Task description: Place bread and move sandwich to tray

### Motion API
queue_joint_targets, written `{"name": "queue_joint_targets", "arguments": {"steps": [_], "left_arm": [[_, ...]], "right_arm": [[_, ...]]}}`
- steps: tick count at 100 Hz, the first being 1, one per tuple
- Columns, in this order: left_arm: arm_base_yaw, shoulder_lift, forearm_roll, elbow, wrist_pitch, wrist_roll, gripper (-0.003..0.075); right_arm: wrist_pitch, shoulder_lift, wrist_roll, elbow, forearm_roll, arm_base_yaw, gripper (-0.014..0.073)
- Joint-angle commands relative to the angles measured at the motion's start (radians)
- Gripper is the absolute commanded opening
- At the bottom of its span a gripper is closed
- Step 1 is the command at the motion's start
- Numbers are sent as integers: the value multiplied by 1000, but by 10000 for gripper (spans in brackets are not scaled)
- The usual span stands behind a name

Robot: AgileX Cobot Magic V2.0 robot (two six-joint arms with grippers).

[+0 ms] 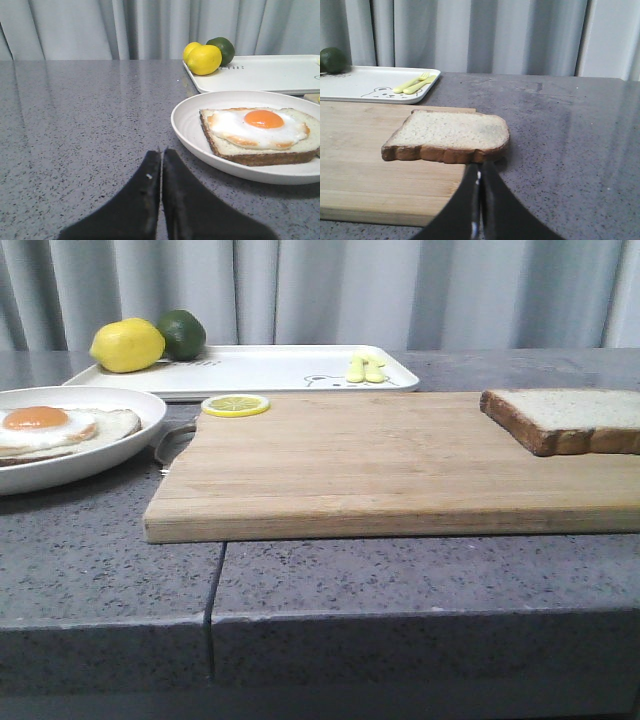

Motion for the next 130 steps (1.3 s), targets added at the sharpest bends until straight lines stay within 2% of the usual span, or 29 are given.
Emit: {"name": "queue_joint_targets", "arguments": {"steps": [1, 28, 50, 60, 79, 98, 113, 130], "left_arm": [[-1, -30, -8, 16, -99, -3, -20], [-1, -30, -60, -31, -85, -3, -20], [-1, 35, -142, -183, 12, -3, -20], [-1, 119, -163, -273, 99, -3, -20], [-1, 325, -227, -487, 362, -3, -20], [-1, 501, -249, -668, 531, -3, -20], [-1, 590, -249, -772, 616, -3, -20], [-1, 637, -249, -812, 667, -3, -20]], "right_arm": [[-96, -20, -5, 2, -3, 3, -67], [24, -20, 63, -66, 133, 3, -67], [207, 22, 63, -231, 201, 3, -67], [269, 78, 63, -307, 200, 3, -67], [344, 218, 63, -429, 200, 3, -67], [439, 370, 63, -532, 200, 3, -67], [535, 489, 63, -619, 200, 3, -67], [598, 559, 63, -687, 200, 3, -67]]}}
